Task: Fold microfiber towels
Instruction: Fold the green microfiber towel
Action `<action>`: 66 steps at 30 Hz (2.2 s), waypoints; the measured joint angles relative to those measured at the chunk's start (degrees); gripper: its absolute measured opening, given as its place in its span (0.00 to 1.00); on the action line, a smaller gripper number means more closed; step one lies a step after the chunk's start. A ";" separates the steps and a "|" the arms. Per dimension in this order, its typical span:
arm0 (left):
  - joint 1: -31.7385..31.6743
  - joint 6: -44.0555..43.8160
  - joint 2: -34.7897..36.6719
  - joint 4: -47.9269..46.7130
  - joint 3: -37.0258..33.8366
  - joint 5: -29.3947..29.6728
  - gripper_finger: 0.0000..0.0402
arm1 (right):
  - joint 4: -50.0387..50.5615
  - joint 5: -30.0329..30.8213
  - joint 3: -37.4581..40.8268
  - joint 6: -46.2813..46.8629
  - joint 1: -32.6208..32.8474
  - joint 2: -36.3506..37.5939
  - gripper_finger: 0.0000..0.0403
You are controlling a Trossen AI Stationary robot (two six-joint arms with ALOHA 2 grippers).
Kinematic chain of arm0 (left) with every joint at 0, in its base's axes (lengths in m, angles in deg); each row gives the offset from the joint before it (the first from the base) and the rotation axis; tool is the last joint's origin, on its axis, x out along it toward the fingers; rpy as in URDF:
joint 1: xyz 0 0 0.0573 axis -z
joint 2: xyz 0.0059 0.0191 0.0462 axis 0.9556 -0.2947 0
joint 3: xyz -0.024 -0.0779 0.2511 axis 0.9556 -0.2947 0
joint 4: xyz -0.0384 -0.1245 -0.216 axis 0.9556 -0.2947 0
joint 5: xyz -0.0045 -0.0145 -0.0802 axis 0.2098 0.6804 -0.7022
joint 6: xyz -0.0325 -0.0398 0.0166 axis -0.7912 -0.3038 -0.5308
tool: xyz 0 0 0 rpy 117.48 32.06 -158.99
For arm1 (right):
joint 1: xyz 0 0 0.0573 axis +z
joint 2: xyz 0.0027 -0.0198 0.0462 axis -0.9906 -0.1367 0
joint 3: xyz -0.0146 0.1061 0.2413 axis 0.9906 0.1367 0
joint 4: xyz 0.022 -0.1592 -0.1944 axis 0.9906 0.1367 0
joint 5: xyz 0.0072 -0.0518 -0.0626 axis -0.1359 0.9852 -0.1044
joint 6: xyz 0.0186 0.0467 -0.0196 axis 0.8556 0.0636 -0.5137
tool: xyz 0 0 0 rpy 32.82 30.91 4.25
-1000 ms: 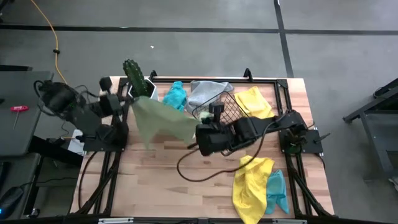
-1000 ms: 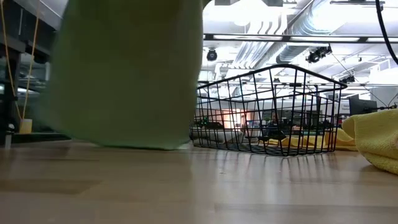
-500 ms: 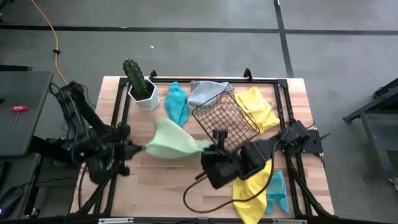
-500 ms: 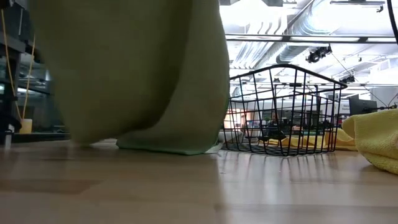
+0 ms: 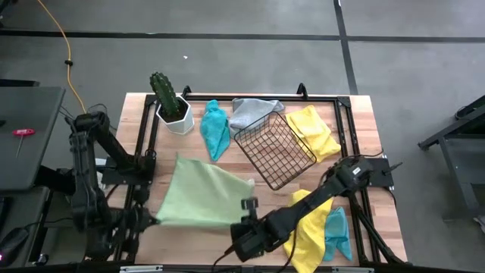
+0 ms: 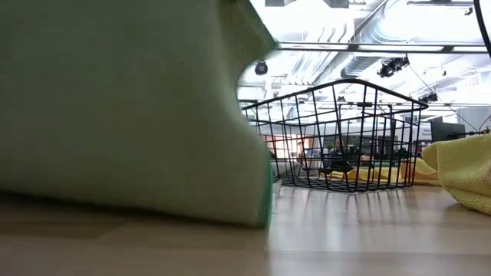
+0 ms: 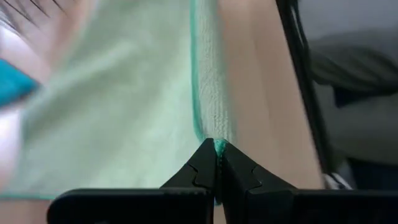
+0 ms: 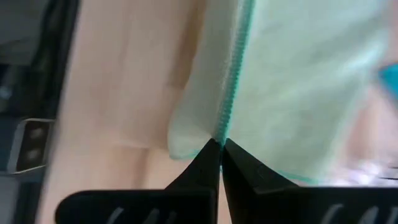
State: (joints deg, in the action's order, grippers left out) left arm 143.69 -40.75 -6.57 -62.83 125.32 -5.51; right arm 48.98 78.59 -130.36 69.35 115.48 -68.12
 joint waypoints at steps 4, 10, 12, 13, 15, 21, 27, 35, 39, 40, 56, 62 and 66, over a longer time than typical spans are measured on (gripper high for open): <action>-0.12 1.08 -5.19 7.61 0.00 -8.07 0.00 | -1.90 -6.66 0.00 0.52 0.24 -2.02 0.00; -3.40 10.03 -8.42 15.16 0.04 -17.28 0.00 | -0.76 -7.78 -0.07 1.60 0.71 -1.27 0.00; -4.97 10.84 -8.42 13.80 0.04 -18.15 0.00 | 1.04 -6.43 -0.09 1.55 0.45 -0.80 0.00; -5.77 10.88 -8.42 12.13 0.04 -18.27 0.00 | 1.84 -6.49 -0.07 1.67 0.01 -0.78 0.00; -7.06 10.80 -8.42 10.83 -0.39 -19.00 0.00 | 2.78 -9.42 -0.07 1.81 -0.75 -0.78 0.00; -8.16 10.85 -8.42 23.14 -5.14 -23.54 0.00 | 1.21 -15.18 -0.09 1.49 -1.04 -1.52 0.00; -8.16 9.41 -8.42 33.08 -9.10 -29.10 0.00 | -3.48 -20.01 -0.09 1.46 -0.43 -2.84 0.00; -8.29 10.17 -8.42 34.39 -9.09 -28.38 0.00 | -3.30 -19.41 -0.02 2.69 0.05 -3.05 0.00; -9.29 7.84 -8.42 27.00 -9.11 -27.17 0.00 | -1.60 -18.05 -0.02 3.96 -1.11 -3.05 0.00; -9.34 6.74 -8.42 25.27 -9.11 -26.96 0.00 | -1.33 -17.83 -0.02 4.32 -1.42 -3.05 0.00; -9.25 2.22 -8.42 20.81 -9.16 -23.01 0.00 | -0.24 -16.68 0.02 5.39 -2.64 -5.00 0.00; -9.96 1.31 -8.42 16.90 -9.16 -19.78 0.00 | 1.25 -12.79 0.02 6.57 -3.09 -5.02 0.00; -11.19 -1.03 -8.42 12.29 -9.16 -19.03 0.00 | 3.23 -10.99 0.02 8.39 -4.09 -5.02 0.00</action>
State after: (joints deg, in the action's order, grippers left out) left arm 132.50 -41.79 -15.00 -50.54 116.16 -24.54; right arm 52.21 67.60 -130.34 77.75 111.40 -73.14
